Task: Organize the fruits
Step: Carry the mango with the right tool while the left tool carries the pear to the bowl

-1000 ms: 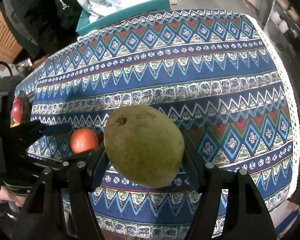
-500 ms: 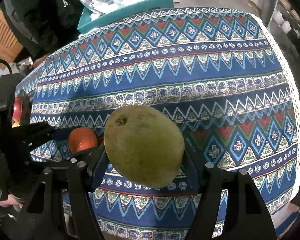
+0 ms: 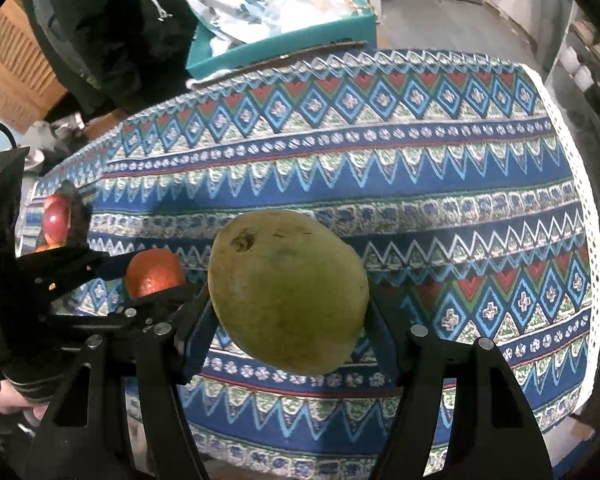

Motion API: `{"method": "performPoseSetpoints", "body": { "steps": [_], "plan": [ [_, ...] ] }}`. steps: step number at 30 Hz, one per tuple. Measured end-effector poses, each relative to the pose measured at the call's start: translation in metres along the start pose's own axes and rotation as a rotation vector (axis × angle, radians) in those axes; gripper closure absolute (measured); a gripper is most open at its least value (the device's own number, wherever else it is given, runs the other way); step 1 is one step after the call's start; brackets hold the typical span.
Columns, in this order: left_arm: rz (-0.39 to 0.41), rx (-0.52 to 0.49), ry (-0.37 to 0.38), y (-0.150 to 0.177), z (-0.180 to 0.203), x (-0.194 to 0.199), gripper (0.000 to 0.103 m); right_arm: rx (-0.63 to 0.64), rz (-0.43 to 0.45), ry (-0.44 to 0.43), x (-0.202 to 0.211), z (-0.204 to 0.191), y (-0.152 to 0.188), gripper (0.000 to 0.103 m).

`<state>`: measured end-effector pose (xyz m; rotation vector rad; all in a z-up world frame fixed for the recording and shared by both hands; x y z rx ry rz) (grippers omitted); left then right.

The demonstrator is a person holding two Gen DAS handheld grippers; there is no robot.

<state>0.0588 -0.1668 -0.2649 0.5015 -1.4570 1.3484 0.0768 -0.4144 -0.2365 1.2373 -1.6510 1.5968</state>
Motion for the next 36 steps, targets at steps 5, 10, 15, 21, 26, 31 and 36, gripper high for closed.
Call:
{"method": "performPoseSetpoints", "body": {
  "steps": [5,10,15,21,26,31,36],
  "plan": [
    [0.028,0.002,-0.009,-0.005,-0.002,0.019,0.057,0.028,0.018,-0.02,0.008,-0.019,-0.007,0.035],
    [0.071,-0.007,-0.026,-0.008,-0.01,0.048,0.057,0.049,0.035,-0.042,0.014,-0.037,-0.012,0.035],
    [0.099,0.014,-0.027,-0.011,-0.018,0.07,0.057,0.069,0.05,-0.07,0.02,-0.062,-0.018,0.035],
    [0.131,0.038,-0.034,-0.009,-0.031,0.097,0.057,0.106,0.071,-0.1,0.026,-0.095,-0.027,0.035],
    [0.16,0.05,-0.06,-0.005,-0.047,0.119,0.057,0.131,0.083,-0.123,0.03,-0.123,-0.035,0.035],
    [0.185,0.082,-0.081,-0.001,-0.067,0.137,0.057,0.154,0.094,-0.152,0.032,-0.155,-0.042,0.035],
    [0.204,0.109,-0.102,0.005,-0.087,0.151,0.057,0.183,0.094,-0.181,0.03,-0.187,-0.048,0.035]
  ]
}}
Point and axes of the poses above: each gripper's, at about its wrist camera, not at the fingertips, and x roughly against the way its jaws point, z to its right, y to its underside, the point moved 6 cm from there along -x, roughly the way its jaws point, and after that the axes turned 9 degrees about z, right-handed, at the moved point
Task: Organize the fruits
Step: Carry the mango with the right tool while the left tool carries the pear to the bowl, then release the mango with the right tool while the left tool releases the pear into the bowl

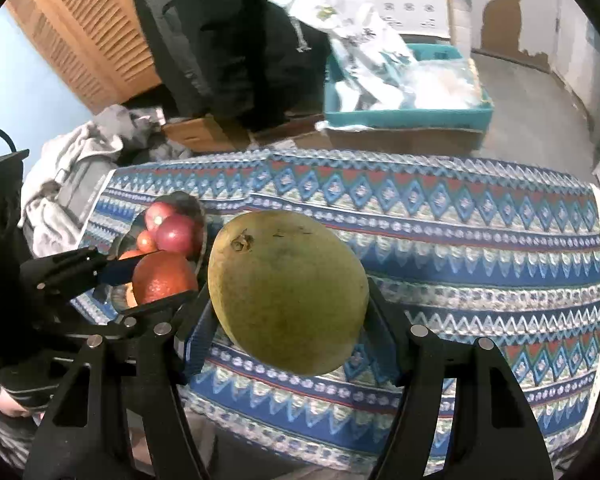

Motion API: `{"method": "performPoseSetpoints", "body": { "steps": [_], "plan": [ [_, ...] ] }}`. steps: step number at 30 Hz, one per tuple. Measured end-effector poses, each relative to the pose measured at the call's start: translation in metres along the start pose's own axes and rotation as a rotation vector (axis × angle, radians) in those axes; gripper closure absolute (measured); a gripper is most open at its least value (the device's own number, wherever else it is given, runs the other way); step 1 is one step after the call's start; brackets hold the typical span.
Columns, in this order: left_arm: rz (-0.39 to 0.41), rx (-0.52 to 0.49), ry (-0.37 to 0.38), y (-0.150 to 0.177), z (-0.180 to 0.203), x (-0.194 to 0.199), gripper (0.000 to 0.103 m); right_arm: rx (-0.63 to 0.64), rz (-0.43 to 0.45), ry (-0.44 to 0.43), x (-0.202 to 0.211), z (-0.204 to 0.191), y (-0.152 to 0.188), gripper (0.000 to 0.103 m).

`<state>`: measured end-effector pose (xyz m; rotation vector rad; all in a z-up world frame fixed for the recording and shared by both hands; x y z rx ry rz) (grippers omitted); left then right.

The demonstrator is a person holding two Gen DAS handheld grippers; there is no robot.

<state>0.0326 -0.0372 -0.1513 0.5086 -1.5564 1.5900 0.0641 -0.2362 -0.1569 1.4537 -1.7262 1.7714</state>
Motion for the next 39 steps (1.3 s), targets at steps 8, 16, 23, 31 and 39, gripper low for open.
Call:
{"method": "performPoseSetpoints", "body": {
  "steps": [8,16,23,31,39],
  "plan": [
    [0.029,0.063,-0.032,0.004,-0.039,0.018,0.057,0.035,-0.012,-0.035,-0.016,-0.044,-0.011,0.035],
    [0.044,0.147,-0.068,0.01,-0.082,0.028,0.057,0.069,-0.022,-0.071,-0.035,-0.089,-0.025,0.035],
    [0.036,0.204,-0.111,0.021,-0.12,0.026,0.057,0.092,-0.039,-0.097,-0.054,-0.121,-0.031,0.035],
    [-0.007,0.292,-0.149,0.041,-0.164,0.01,0.056,0.092,-0.069,-0.123,-0.081,-0.142,-0.032,0.035],
    [-0.066,0.372,-0.155,0.063,-0.193,-0.01,0.056,0.098,-0.103,-0.131,-0.107,-0.163,-0.032,0.035]
  ]
}}
Point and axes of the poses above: each gripper's, at about its wrist camera, not at the fingertips, and x roughly against the way its jaws point, z to its right, y to its underside, the point moved 6 cm from there along -x, roughly the way its jaws point, and after that the axes turned 9 degrees about z, right-handed, at the moved point
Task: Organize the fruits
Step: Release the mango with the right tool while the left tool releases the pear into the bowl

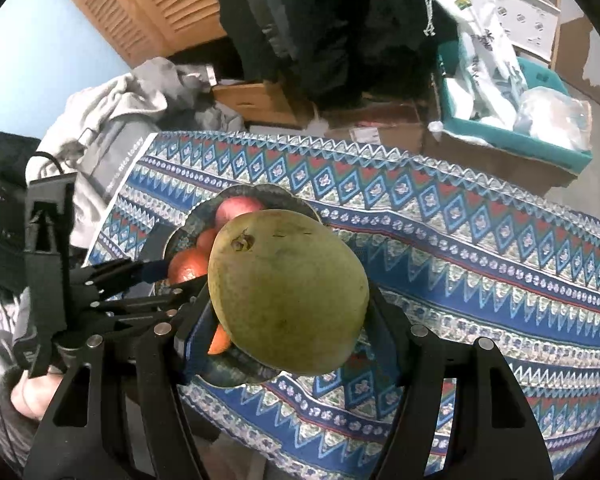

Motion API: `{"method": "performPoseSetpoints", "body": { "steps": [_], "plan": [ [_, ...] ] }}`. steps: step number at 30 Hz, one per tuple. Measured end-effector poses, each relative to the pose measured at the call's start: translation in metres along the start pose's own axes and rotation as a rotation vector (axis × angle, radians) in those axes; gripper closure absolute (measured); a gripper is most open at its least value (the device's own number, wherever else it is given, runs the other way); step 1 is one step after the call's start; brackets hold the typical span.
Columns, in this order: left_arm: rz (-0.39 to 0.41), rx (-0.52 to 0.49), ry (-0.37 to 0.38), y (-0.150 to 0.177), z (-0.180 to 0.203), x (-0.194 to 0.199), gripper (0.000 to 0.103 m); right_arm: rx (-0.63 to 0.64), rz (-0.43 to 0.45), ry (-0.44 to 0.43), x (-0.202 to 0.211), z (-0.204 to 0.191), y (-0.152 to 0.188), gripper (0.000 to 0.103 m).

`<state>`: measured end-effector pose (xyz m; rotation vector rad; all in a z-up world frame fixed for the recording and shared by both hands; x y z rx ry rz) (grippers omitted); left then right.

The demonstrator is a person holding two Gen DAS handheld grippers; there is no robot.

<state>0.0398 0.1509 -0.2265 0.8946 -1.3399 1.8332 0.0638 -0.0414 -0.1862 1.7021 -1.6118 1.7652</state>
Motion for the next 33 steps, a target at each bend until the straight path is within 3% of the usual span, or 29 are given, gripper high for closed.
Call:
{"method": "performPoseSetpoints", "body": {
  "steps": [13,17,21,24,33],
  "plan": [
    [-0.08,0.067,-0.019,0.014,-0.022,-0.023,0.055,0.01,-0.035,-0.017,-0.03,-0.023,-0.004,0.035],
    [-0.075,0.08,-0.013,0.014,-0.027,-0.014,0.047,0.017,-0.041,-0.027,-0.036,-0.031,-0.005,0.035],
    [-0.065,0.072,-0.029,0.012,-0.03,0.0,0.046,0.026,-0.048,-0.037,-0.042,-0.04,-0.006,0.035],
    [-0.049,0.07,-0.056,0.009,-0.036,0.012,0.036,0.038,-0.055,-0.047,-0.049,-0.049,-0.007,0.035],
    [-0.011,0.067,-0.144,0.005,-0.064,0.036,0.036,0.054,-0.096,-0.088,-0.074,-0.077,-0.008,0.035]
  ]
}}
Point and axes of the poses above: each gripper's, at about its wrist camera, not at the fingertips, and x roughly against the way its jaws point, z to its right, y to its underside, the point moved 6 cm from there along -x, roughly the way its jaws point, and after that the axes turned 9 degrees about z, right-handed, at the moved point
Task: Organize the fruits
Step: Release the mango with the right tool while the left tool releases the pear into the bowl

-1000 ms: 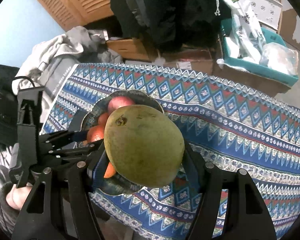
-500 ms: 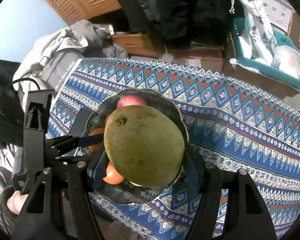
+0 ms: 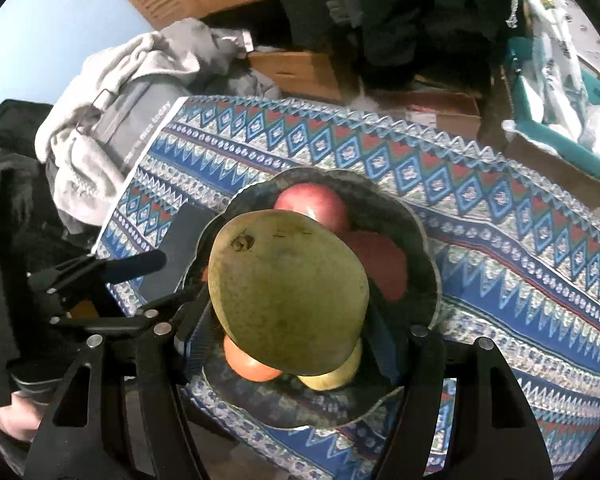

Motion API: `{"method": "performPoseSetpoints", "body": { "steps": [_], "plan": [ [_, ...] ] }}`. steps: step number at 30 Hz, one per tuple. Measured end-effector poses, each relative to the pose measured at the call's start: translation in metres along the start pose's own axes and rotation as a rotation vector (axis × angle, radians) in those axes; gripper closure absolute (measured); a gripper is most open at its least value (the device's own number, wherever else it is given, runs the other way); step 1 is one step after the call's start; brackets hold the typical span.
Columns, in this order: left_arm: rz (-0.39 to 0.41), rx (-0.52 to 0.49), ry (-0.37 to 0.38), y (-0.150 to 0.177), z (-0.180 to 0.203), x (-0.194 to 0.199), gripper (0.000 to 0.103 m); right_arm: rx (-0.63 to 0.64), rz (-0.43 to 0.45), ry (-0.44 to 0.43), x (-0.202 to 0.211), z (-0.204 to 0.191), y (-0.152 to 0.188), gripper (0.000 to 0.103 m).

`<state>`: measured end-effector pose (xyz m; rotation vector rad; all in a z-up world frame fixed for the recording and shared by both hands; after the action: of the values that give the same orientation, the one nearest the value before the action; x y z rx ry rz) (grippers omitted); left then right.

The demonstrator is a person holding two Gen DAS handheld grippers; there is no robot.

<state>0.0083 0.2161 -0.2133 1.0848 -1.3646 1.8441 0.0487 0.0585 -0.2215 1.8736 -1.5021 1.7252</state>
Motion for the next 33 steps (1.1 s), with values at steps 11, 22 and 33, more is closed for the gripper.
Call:
{"method": "performPoseSetpoints", "body": {
  "steps": [11,22,33],
  "plan": [
    [-0.019,0.072,-0.028,0.012,-0.027,-0.001,0.036,-0.035,-0.06,-0.028,-0.029,-0.004,0.009,0.035],
    [-0.012,0.114,-0.003,0.01,-0.034,0.004,0.035,-0.046,-0.083,-0.045,-0.043,-0.012,0.01,0.033],
    [-0.003,0.102,-0.004,0.009,-0.03,0.007,0.035,-0.06,-0.058,-0.043,-0.031,-0.007,0.003,0.033]
  ]
}}
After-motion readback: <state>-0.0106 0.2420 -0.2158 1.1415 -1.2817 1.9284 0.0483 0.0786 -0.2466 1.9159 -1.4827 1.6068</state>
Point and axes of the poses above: each gripper's, at about its wrist camera, not at the fingertips, and x roughly against the way its jaws point, z to its right, y to its underside, the point moved 6 cm from there along -x, roughly the way its jaws point, and after that the axes turned 9 degrees about z, right-handed, at the moved point
